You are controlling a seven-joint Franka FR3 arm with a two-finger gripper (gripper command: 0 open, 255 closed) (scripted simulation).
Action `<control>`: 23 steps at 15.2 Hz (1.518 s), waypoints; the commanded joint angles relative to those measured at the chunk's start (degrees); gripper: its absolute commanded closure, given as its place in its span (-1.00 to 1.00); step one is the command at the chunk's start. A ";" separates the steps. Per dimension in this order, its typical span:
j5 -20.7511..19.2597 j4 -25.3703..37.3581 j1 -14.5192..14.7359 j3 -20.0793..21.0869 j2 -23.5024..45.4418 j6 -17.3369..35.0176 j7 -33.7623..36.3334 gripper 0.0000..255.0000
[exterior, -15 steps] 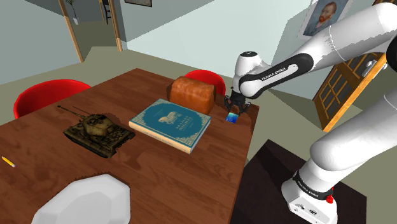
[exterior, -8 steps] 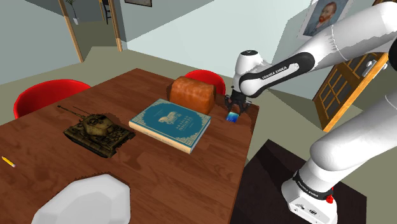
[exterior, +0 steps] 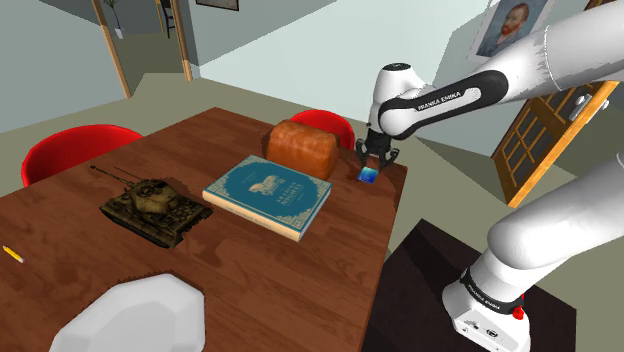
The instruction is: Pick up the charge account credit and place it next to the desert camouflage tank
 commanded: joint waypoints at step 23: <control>2.33 13.06 0.59 -1.73 -6.78 -19.47 -3.88 1.00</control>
